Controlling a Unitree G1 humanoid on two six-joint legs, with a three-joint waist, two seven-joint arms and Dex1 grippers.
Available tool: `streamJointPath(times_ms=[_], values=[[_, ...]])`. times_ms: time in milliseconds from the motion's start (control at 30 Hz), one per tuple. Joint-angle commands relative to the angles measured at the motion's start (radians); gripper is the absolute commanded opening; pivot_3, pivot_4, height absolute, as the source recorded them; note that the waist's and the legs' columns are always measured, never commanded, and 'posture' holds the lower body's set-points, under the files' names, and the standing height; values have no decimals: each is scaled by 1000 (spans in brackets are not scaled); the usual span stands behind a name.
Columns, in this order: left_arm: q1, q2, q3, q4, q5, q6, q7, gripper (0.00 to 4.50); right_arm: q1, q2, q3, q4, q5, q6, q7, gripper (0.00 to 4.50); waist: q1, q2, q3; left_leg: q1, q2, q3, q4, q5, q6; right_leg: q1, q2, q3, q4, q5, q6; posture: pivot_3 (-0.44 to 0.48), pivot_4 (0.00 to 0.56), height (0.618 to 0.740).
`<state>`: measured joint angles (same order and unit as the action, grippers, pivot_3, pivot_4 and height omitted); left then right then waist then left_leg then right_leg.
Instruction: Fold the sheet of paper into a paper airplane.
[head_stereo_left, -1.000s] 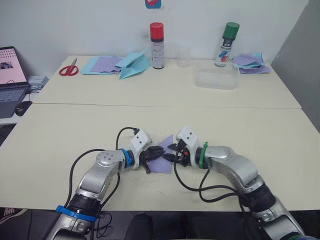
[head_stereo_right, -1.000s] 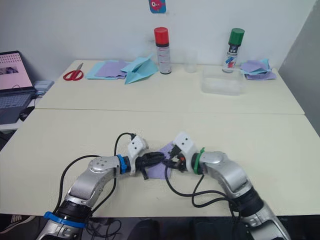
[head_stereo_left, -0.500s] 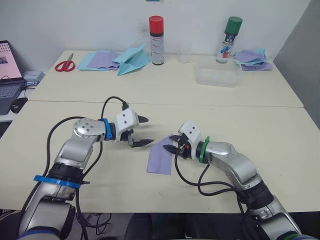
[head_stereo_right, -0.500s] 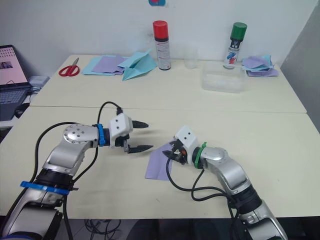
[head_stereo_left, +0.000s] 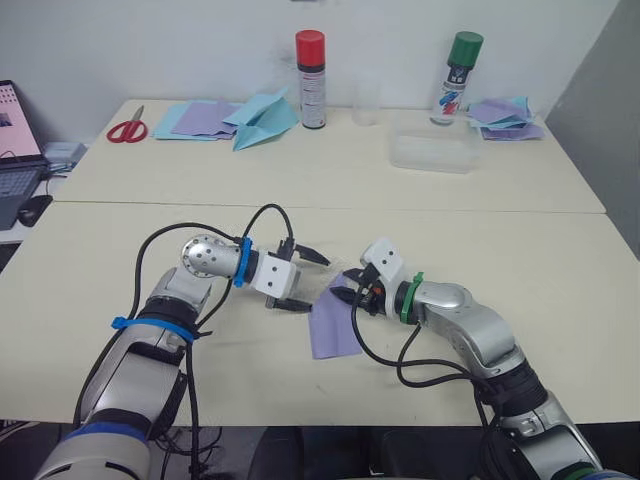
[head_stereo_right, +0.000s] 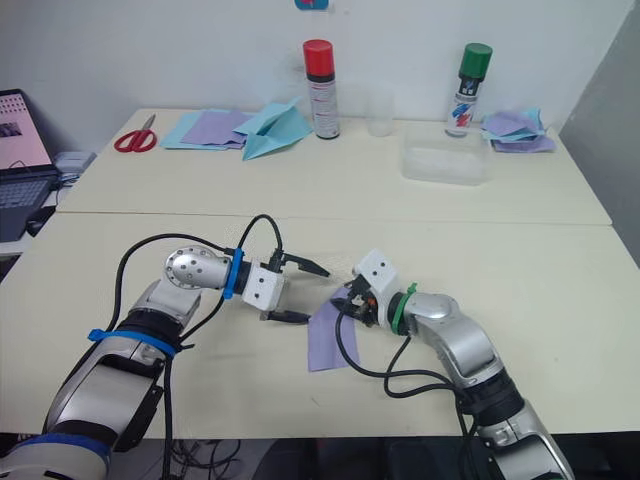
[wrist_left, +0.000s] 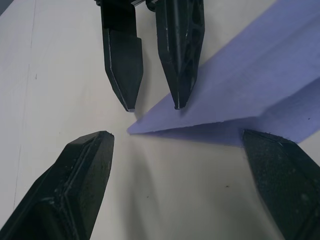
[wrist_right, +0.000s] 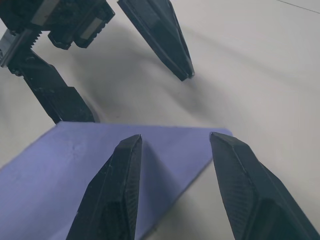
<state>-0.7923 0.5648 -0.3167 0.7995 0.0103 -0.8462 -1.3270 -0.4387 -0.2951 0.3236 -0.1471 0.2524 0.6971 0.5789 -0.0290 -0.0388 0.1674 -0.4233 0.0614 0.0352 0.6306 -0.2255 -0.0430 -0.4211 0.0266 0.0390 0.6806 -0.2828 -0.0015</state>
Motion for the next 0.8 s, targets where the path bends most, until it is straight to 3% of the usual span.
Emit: streamJointPath(times_ms=[33, 433, 600, 667, 800], values=[[-4, -6, 11, -16, -36, -58, -13, 3895, 6, -5, -22, 1, -10, 11, -9, 2248, 0, 0, 0, 0, 0, 0, 0, 0, 0, 0, 1, 0, 0, 0, 0, 0, 150, 740], [57, 1, -25, -116, -78, -86, -85, 92, 11, -38, -90, -8, -14, -34, -18, 2248, 0, 0, 0, 0, 1, -1, 2, 0, 0, 0, 4, 0, 2, 0, 0, 0, 150, 740], [117, 47, 4, -228, 19, 53, 38, 17, 14, -37, -139, -18, -31, -115, -37, 2248, -1, 0, 0, 0, 1, -1, 2, 0, 0, 0, 5, 0, 2, 1, -1, 0, 150, 740], [171, 74, 34, -363, 64, 248, 118, 17, 24, -38, -144, -34, -23, -142, -20, 2248, -2, 0, 0, 1, 2, -1, 2, 0, 0, 0, 5, 0, 2, 1, -1, 0, 150, 740], [335, 145, 66, -797, 113, 742, 155, 17, 41, -70, -134, -63, -27, -199, 33, 2248, -4, 0, 0, 1, 3, -3, 2, 0, 0, 0, 5, 1, 3, 1, -1, 0, 150, 740]])
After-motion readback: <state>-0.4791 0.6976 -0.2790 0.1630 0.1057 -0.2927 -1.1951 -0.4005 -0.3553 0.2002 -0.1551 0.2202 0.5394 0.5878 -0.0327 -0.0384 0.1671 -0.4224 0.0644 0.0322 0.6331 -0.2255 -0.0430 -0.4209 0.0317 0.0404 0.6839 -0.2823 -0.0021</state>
